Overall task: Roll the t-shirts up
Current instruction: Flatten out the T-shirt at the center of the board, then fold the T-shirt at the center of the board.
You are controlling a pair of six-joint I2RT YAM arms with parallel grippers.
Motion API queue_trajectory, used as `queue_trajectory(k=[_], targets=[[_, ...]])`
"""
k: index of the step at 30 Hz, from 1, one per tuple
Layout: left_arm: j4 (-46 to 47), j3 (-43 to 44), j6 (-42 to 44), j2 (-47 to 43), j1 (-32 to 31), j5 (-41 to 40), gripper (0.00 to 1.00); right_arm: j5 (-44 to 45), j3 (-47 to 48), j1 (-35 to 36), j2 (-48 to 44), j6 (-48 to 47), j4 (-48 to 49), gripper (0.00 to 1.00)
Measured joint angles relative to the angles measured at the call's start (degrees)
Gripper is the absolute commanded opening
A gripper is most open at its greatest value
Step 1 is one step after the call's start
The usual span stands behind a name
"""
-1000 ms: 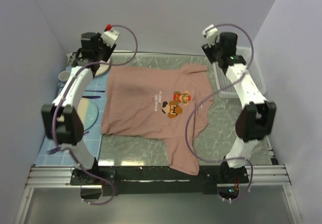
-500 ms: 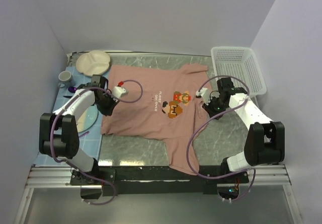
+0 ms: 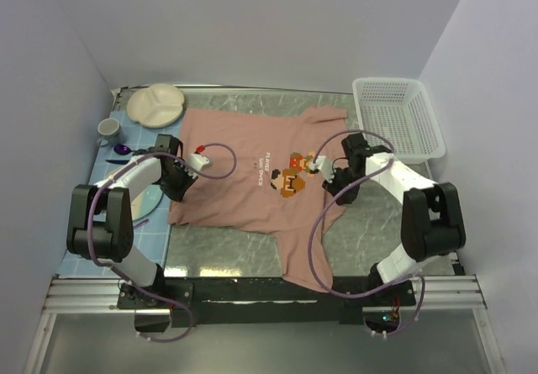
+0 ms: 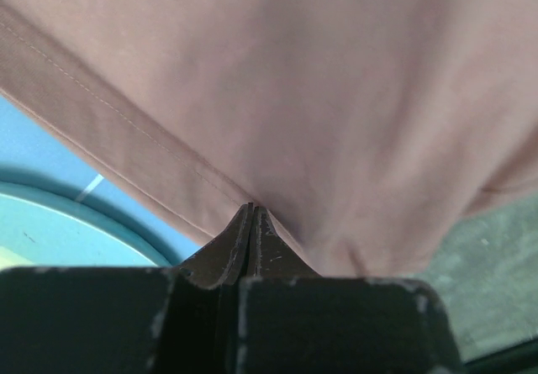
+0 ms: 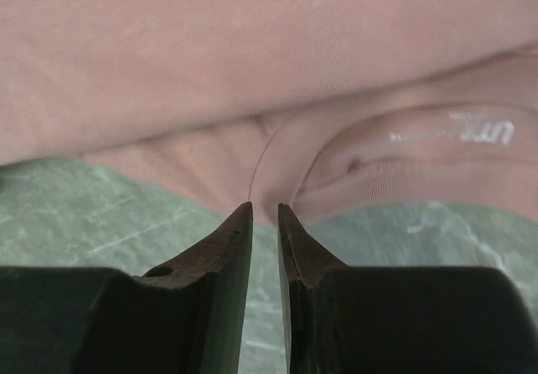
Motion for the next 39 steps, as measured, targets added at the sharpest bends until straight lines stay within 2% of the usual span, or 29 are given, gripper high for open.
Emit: queue_trajectory(k=[6,11,17,22,24,25,26,27,28,30,31,35,39], targets=[[3.5,-1.4,-1.4,2.2,0.0,-2.6,0.01,4.5,0.3,0.7,6.1,0.5,3.2,0.20],[4.8,-1.7,-2.3,2.5,0.0,-4.1,0.01,9.0,1.3,0.6,7.3,0.7,4.0,0.18],[6.1,-1.9,-2.7,2.6,0.0,-5.5,0.01,14.1,1.4,-3.4,7.7,0.1,5.8,0.17],[7.1,-2.1,-3.2,2.6,0.1,-6.1,0.01,16.5,1.4,-6.8,7.8,-1.1,6.4,0.19],[7.0,-2.0,-3.5,2.4,0.2,-6.0,0.02,16.4,1.9,-7.1,7.8,-1.4,5.3,0.26],[6.6,-1.6,-3.7,2.4,0.3,-5.9,0.04,16.0,2.9,-7.1,7.7,-1.5,3.7,0.30],[5.7,-0.7,-3.9,2.4,0.4,-5.3,0.11,15.1,4.7,-7.1,7.7,-1.3,1.4,0.38],[4.3,0.7,-4.0,2.4,0.7,-4.3,0.34,13.3,7.1,-7.1,7.5,-0.9,-1.0,0.43],[2.4,3.1,-4.2,2.3,0.9,-3.3,0.43,11.2,10.4,-7.1,7.1,-0.4,-3.5,0.52],[-0.6,11.3,-5.6,2.2,1.2,-1.1,0.60,5.8,21.2,-7.1,6.6,2.2,-7.8,0.57],[-1.9,16.3,-6.4,2.4,1.3,0.0,0.64,3.6,26.4,-7.1,6.5,3.8,-7.8,0.60],[-2.0,42.1,-10.2,7.1,1.5,2.8,0.68,-1.8,43.5,-7.1,6.4,13.2,-3.2,0.62],[-1.5,64.5,-13.6,19.0,1.5,4.4,0.70,-1.5,57.2,-7.3,14.3,23.6,0.7,0.62]])
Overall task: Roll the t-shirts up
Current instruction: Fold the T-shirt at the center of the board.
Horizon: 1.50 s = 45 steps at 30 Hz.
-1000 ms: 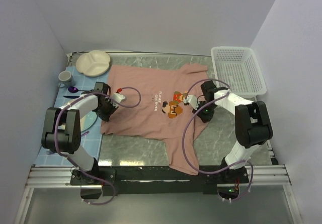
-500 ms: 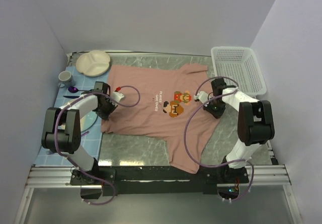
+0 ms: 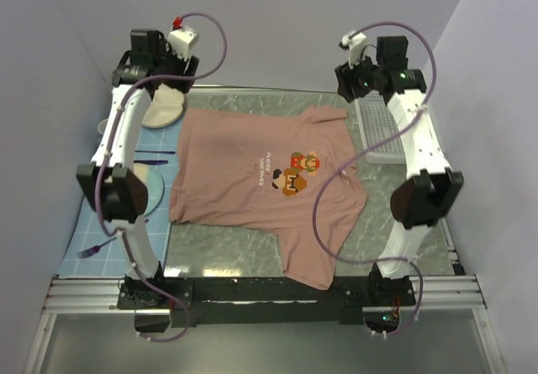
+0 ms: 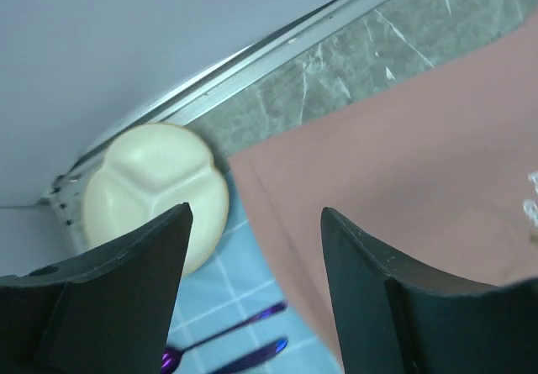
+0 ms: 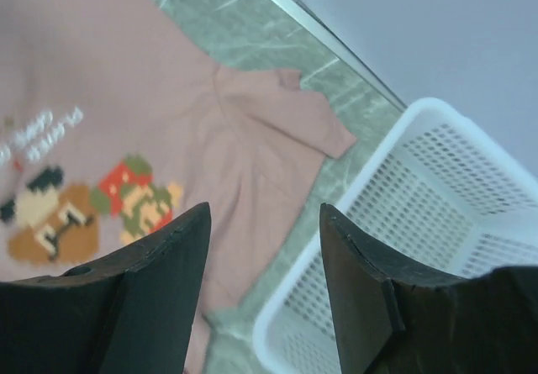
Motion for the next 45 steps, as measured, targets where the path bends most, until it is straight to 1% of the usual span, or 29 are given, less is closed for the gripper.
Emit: queue_trajectory(k=[2,4,6,9,11,13,17,23,30,33,38,45], targets=[[1.0,4.2,-2.0,5.0,0.0,0.2,0.70,1.2,5.5,-0.2,6.7,4.5,2.1,0.63],[1.9,4.7,-3.9,9.0,0.0,0.2,0.70,2.6,8.4,-0.3,13.5,8.0,3.7,0.63],[3.3,4.1,-5.7,12.7,0.0,-0.3,0.66,4.1,9.9,-0.2,19.7,10.6,4.7,0.63],[5.4,4.2,-8.9,18.7,0.1,-2.1,0.62,6.3,10.7,-0.2,27.4,13.7,5.0,0.64],[6.1,5.1,-10.2,21.4,0.1,-3.2,0.63,7.0,11.3,-0.1,29.8,14.8,5.1,0.66],[6.9,8.3,-11.2,24.9,0.1,-4.7,0.64,7.7,12.4,0.0,31.5,16.1,5.5,0.68],[8.7,12.4,-11.0,29.5,0.1,-8.1,0.65,10.1,15.3,0.1,31.7,18.3,8.0,0.69],[9.9,12.2,-10.3,30.7,0.1,-10.9,0.64,13.7,20.4,0.1,33.3,21.3,13.1,0.68],[10.2,8.3,-11.2,30.2,0.0,-11.2,0.62,16.7,23.0,0.2,40.3,23.3,15.6,0.57],[9.3,5.7,-11.6,28.9,0.0,-11.1,0.62,18.2,23.0,0.2,42.5,23.5,15.6,0.56],[8.5,4.5,-12.7,26.9,0.0,-10.8,0.62,21.6,23.0,0.2,43.6,22.1,15.8,0.53],[8.3,2.5,-14.2,22.8,-0.5,-9.4,0.61,27.5,24.9,1.0,44.7,17.5,17.5,0.50]])
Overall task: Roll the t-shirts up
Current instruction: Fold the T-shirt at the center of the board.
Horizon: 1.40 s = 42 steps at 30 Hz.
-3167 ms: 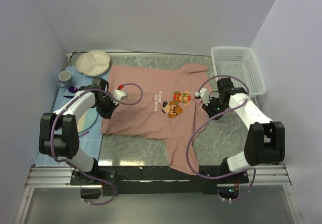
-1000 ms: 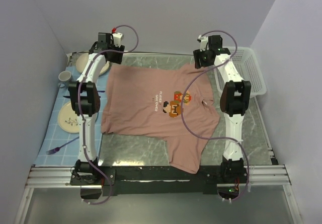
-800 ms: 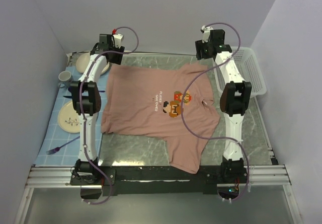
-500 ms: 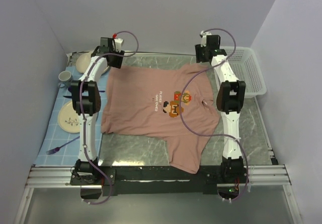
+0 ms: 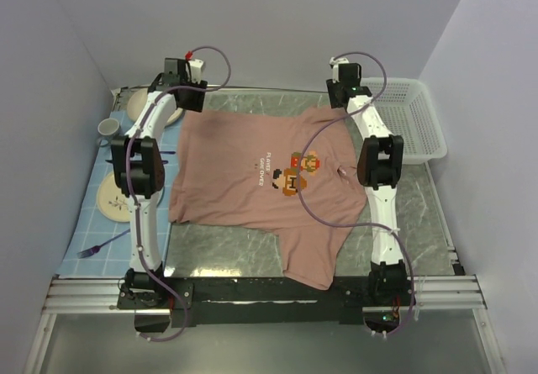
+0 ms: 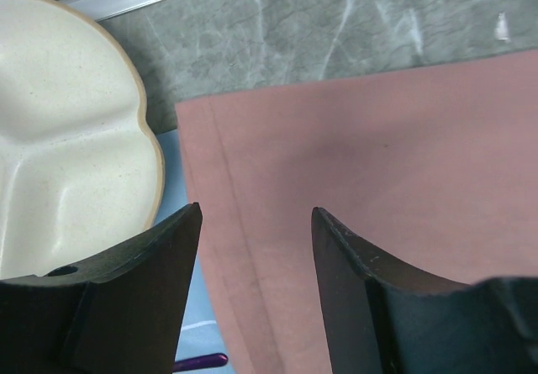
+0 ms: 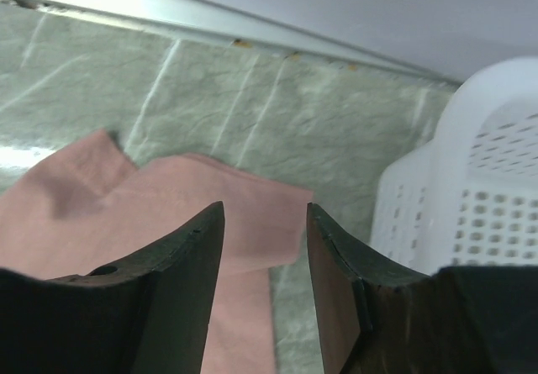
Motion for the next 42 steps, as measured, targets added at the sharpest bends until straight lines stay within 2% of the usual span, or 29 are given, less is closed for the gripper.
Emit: queue_trajectory(k=[10,12,13,14,16,17,20,21,28,42], targets=[[-0.2,-3.2,-2.2,-4.3,-1.1,2.7,0.61,5.4,1.1,0.9,3.5,-8.4,1.0,0.45],[-0.2,-3.2,-2.7,-4.6,-1.1,3.1,0.61,5.5,1.1,0.9,3.7,-9.5,0.7,0.25],[-0.3,-3.2,-2.9,-4.7,-1.1,3.2,0.61,5.4,1.1,1.0,3.7,-10.2,0.4,0.10],[-0.3,-3.2,-3.0,-4.9,-1.1,3.3,0.61,5.6,1.1,1.0,3.7,-11.0,0.4,0.05],[-0.3,-3.2,-3.2,-5.2,-1.2,3.5,0.61,6.1,1.1,1.2,3.7,-12.2,0.7,0.13],[-0.3,-3.2,-3.2,-5.4,-1.2,3.6,0.61,6.6,1.1,1.2,3.7,-12.9,0.8,0.25],[-0.4,-3.2,-3.3,-6.0,-1.2,3.9,0.61,8.1,1.1,1.4,3.8,-15.0,1.2,0.46],[-0.4,-3.2,-3.2,-6.2,-1.2,3.9,0.61,8.5,1.1,1.4,3.8,-15.5,1.4,0.48],[-0.5,-3.2,-3.2,-6.8,-1.4,4.0,0.61,8.1,0.8,1.4,4.0,-18.9,2.5,0.50],[-0.7,-3.2,-3.1,-6.8,-2.2,4.0,0.61,0.4,1.1,1.2,4.8,-28.4,-0.2,0.47]])
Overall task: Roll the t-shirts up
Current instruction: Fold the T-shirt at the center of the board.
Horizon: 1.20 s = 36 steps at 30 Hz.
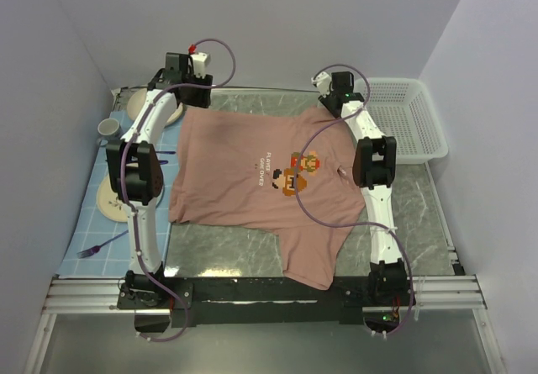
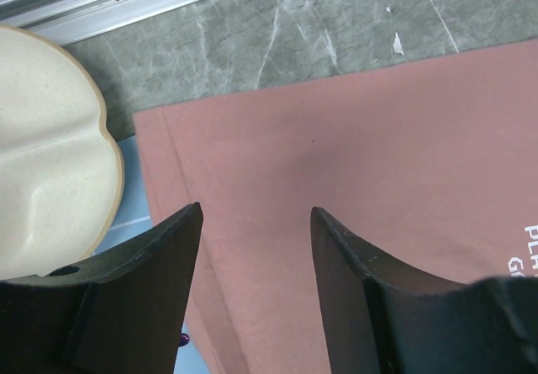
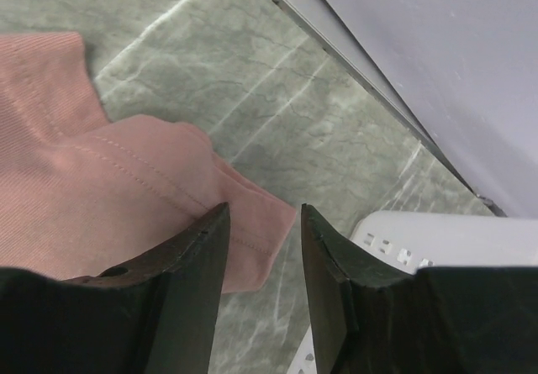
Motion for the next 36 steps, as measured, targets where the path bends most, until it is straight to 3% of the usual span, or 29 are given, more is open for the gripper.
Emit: queue_trajectory(k=[9,15,21,24,27,30,36], targets=[[-1.1,0.0,0.8,-0.1,-0.2,-0.7,0.62,-3.1,1.9,0.0,0.5,-4.5,-4.1,0.53],[-1.8,-0.9,2.3,-1.3,-0.2,-1.5,0.62,-4.7,1.6,-0.1,0.3,-7.8,-3.8,0.65],[-1.9,-2.6,3.6,-3.1,-0.5,-3.2,0.62,-5.1,0.0,-0.2,-0.5,-5.9,-1.7,0.65],[-2.0,-3.1,4.2,-3.5,-0.9,-4.1,0.62,-4.7,-0.2,-0.1,-0.5,-5.2,-1.0,0.61],[-2.0,-3.7,4.6,-3.7,-1.4,-4.5,0.61,-4.7,-0.2,0.0,-0.5,-5.3,-1.5,0.47],[-2.1,-4.0,4.8,-3.8,-1.7,-4.6,0.61,-4.8,-0.2,0.0,-0.5,-5.7,-3.1,0.50],[-2.5,-4.5,5.4,-3.9,-1.7,-5.3,0.61,-4.2,0.2,0.2,-0.5,-5.3,-4.5,0.42]])
